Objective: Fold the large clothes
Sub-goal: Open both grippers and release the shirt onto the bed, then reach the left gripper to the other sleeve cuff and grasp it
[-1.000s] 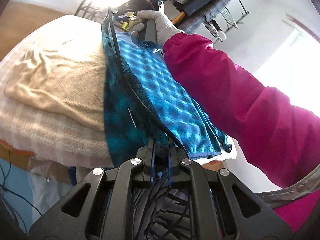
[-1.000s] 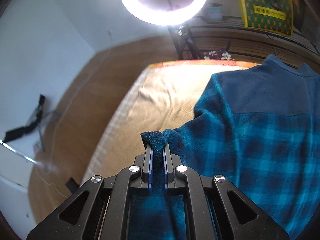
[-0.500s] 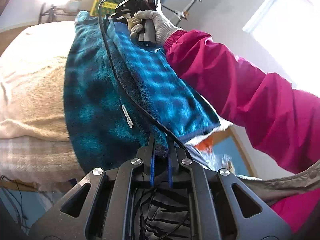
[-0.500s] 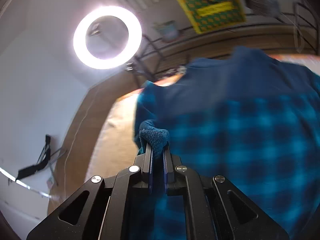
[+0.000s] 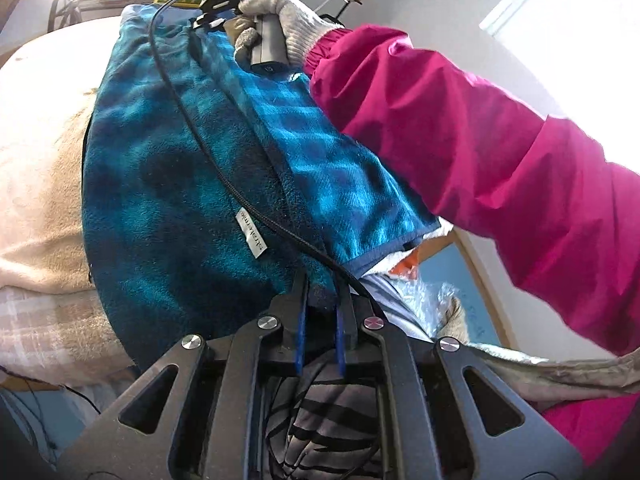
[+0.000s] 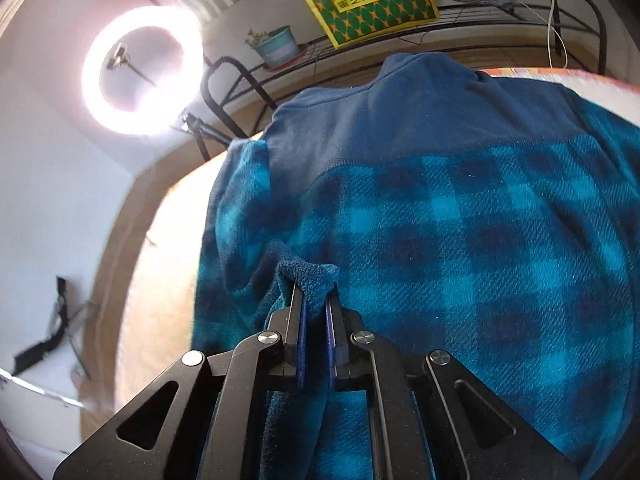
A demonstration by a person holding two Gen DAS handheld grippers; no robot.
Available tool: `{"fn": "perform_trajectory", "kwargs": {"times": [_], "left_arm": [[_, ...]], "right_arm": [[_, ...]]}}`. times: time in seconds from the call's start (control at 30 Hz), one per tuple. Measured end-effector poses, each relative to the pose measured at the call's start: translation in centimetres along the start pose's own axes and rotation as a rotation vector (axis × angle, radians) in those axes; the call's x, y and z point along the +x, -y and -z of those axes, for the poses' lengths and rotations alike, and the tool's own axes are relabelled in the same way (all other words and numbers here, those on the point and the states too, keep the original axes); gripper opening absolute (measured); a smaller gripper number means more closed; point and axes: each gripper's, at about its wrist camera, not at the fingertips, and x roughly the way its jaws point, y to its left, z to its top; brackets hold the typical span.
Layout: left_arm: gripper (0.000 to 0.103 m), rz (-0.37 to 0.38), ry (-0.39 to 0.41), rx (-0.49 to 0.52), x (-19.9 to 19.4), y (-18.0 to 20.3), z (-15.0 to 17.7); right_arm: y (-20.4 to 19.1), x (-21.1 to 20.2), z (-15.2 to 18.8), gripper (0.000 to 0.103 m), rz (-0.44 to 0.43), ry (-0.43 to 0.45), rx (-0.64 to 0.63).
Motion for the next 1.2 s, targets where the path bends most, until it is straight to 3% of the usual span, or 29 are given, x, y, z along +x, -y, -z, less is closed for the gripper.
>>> {"fn": "perform_trajectory", "kwargs": {"times": [0.03,0.1,0.13,0.27,0.43,0.63,0.67,1.0,1.2], "left_arm": [[0.012,-0.01,-0.003,0.008,0.0,0.2,0.0],[0.017,-0.005,0.0,0.018,-0.6,0.4,0.2],[0.019,-0.01,0.005,0.024,-1.0,0.4,0.3],[0.021,-0.023,0.041,0.038,-3.3,0.6,1.2],[0.021,-0.04,0.147,0.001,-8.5,-0.3,2.7],[0.021,-0.148,0.301,-0.039,-14.7,-1.6,2.8],[0.021,-0.158,0.321,-0.042,-15.5,-1.8,2.6],[0.021,-0.313,0.536,0.078,-22.8,0.9,-3.2],[0.021,-0.299,0.603,0.17,-24.6,4.1,-8.5]], "right_arm": [[0.1,-0.3,-0.1,0.011,0.028,0.004,-0.005],[0.6,-1.2,0.1,0.027,0.045,-0.003,-0.006],[0.9,-1.9,0.4,0.029,0.055,0.01,-0.008],[1.5,-6.5,1.2,0.03,0.021,0.075,-0.007],[0.8,-14.5,2.6,0.03,-0.031,0.172,-0.037],[-0.5,-23.6,5.5,0.03,-0.12,0.278,-0.058],[-0.5,-24.8,5.9,0.03,-0.114,0.257,-0.064],[0.7,-37.4,12.2,0.03,-0.086,0.41,-0.092],[2.5,-42.5,15.0,0.03,0.004,0.472,-0.104]]}}
